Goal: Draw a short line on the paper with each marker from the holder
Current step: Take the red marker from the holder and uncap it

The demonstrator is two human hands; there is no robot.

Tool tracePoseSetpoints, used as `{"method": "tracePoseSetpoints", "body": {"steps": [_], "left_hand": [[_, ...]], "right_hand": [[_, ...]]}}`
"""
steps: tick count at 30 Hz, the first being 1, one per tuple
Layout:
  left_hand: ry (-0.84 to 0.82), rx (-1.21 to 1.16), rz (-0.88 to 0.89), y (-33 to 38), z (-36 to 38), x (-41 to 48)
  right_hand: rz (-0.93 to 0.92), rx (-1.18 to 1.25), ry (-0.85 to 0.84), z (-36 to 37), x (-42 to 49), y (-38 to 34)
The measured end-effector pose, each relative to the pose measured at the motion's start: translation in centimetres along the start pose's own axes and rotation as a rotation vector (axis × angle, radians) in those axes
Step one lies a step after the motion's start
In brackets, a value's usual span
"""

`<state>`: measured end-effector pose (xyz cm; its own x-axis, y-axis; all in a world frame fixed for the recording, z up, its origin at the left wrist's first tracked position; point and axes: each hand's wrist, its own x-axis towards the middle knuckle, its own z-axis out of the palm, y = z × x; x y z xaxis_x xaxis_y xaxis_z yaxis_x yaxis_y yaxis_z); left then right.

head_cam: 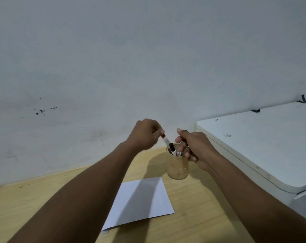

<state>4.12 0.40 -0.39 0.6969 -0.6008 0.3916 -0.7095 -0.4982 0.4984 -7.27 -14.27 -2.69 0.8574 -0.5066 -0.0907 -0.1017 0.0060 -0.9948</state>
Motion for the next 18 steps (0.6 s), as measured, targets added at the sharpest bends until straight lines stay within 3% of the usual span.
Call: {"method": "tracePoseSetpoints", "body": {"steps": [3, 6, 10, 16, 18], "left_hand": [[0.119, -0.164, -0.096, -0.9, -4.2, -0.5], [0.105, -0.359, -0.151, -2.5, -8.0, -2.2], [0.092, -0.455, -0.233, -5.6, -10.7, -6.5], [0.312, -0.751, -0.473, -12.3, -10.6, -13.4], [0.323, -0.716, -0.559, -14.8, -10.4, -15.5]], "right_hand": [[0.111, 0.037, -0.204, 3.8, -1.3, -0.9], [0.216, 0.352, -0.359, 8.8, -1.5, -0.9], [0.216, 0.739, -0.333, 14.9, -1.6, -1.0], [0.067, 0.644, -0.450, 21.1, -3.4, 0.9], [0.016, 0.545, -0.447, 21.2, -3.3, 2.2]]}}
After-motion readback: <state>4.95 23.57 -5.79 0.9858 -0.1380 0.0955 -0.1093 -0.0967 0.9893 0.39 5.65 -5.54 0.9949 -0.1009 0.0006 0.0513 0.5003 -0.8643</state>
